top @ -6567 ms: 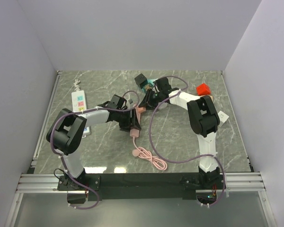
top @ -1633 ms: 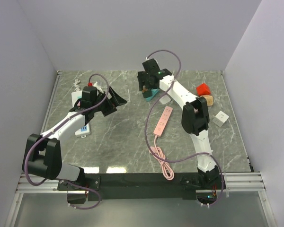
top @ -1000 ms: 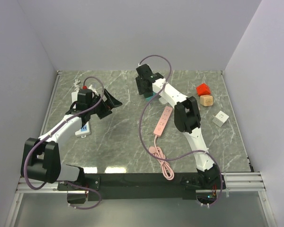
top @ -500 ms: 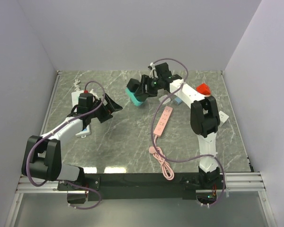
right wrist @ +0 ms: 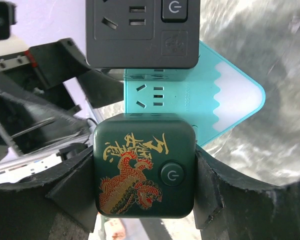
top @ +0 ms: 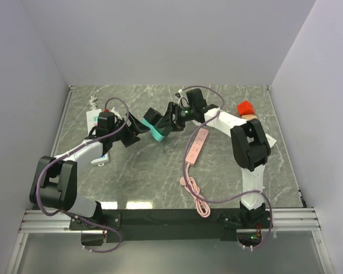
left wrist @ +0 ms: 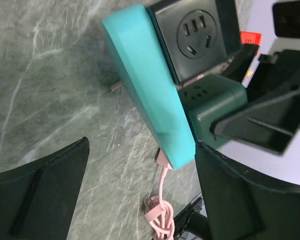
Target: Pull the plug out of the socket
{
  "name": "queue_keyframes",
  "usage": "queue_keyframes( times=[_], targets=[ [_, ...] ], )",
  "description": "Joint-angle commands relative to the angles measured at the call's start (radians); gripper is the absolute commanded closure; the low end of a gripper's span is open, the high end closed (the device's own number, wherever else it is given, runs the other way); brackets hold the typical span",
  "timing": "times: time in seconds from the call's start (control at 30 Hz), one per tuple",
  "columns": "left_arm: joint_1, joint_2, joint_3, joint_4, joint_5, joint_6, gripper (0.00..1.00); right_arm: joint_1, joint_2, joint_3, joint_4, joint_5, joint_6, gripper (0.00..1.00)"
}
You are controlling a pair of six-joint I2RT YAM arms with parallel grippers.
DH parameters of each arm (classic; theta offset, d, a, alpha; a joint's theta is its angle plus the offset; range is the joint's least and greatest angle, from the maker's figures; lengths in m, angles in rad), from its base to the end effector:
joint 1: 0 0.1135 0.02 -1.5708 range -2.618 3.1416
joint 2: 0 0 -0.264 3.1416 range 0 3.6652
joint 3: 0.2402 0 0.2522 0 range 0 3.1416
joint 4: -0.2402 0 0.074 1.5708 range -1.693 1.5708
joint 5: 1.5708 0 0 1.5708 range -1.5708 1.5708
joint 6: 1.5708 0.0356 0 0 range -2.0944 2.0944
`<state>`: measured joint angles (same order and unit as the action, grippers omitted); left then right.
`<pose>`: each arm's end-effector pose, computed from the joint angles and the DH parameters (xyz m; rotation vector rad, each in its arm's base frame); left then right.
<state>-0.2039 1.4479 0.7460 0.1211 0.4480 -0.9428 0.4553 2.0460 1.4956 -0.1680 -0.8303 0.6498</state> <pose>0.2927 -0.0763 0.2050 -0.5660 2.2439 -1.1122 0.3969 0.2236 0.2068 -0.2472 2.4575 1.4858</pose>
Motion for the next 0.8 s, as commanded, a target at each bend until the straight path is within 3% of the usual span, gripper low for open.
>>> queue_keyframes(
  times=[0.0, 0.27, 0.57, 0.77],
  targets=[
    [-0.020, 0.025, 0.032, 0.034, -0.014, -0.033, 0.09, 0.049, -0.116, -0.041, 0.167, -0.017, 0.088, 1.00],
    [-0.052, 0.055, 0.073, -0.006, -0.072, -0.045, 0.13, 0.141, -0.179, -0.135, 0.289, 0.100, 0.122, 1.00],
    [-0.052, -0.038, 0.069, -0.023, -0.150, -0.082, 0.24, 0.184, -0.210, -0.170, 0.288, 0.181, 0.113, 1.00],
    [-0.052, -0.035, 0.107, -0.037, -0.157, -0.086, 0.26, 0.187, -0.202, -0.152, 0.277, 0.189, 0.109, 1.00]
  ],
)
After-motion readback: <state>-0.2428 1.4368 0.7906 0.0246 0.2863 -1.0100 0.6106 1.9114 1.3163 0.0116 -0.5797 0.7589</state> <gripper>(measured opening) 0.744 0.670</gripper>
